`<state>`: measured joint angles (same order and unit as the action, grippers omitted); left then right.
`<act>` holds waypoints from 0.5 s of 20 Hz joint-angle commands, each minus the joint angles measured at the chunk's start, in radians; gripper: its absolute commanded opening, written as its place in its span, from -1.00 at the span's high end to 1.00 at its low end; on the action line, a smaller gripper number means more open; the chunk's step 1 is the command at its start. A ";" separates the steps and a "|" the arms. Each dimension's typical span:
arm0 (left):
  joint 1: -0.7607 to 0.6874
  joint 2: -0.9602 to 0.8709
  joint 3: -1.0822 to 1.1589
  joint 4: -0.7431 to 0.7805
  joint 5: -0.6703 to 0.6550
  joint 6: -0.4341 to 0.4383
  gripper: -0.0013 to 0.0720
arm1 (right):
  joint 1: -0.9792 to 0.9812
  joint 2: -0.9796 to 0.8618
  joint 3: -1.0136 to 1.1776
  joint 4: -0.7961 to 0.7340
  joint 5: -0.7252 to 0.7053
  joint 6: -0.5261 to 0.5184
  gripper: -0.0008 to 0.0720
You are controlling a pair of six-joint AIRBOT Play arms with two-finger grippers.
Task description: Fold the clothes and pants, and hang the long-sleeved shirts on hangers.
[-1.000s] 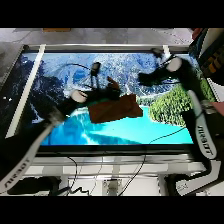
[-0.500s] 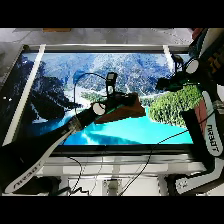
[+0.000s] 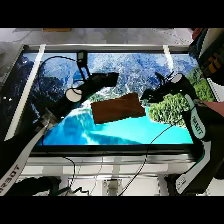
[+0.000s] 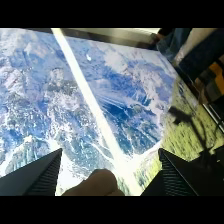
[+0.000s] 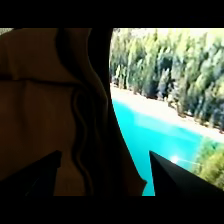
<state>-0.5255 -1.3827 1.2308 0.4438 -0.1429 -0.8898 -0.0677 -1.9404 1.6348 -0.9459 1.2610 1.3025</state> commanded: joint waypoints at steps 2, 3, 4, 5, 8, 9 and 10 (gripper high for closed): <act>0.069 0.016 0.001 0.000 -0.107 0.000 -0.92 | 0.000 -0.101 0.000 0.145 0.007 -0.022 -0.73; 0.072 0.016 0.001 0.000 -0.109 0.000 -0.92 | 0.000 -0.112 0.000 0.171 0.010 -0.022 -0.73; 0.072 0.016 0.001 0.000 -0.109 0.000 -0.92 | 0.000 -0.122 -0.001 0.198 0.020 -0.022 -0.73; 0.072 0.016 0.001 0.000 -0.109 0.000 -0.92 | 0.002 -0.132 -0.001 0.217 0.038 -0.022 -0.73; 0.074 0.016 0.001 0.001 -0.109 0.000 -0.92 | 0.047 -0.146 -0.001 0.226 0.100 -0.032 -0.70; 0.079 0.016 0.001 0.023 -0.110 0.000 -0.92 | 0.072 -0.146 -0.001 0.226 0.108 -0.043 -0.69; 0.079 0.016 0.001 0.069 -0.113 0.000 -0.91 | 0.103 -0.146 0.000 0.227 0.104 -0.049 -0.68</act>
<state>-0.4530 -1.3670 1.2308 0.4576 -0.2440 -0.8898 -0.0181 -2.0739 1.6348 -0.7280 1.3399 1.2720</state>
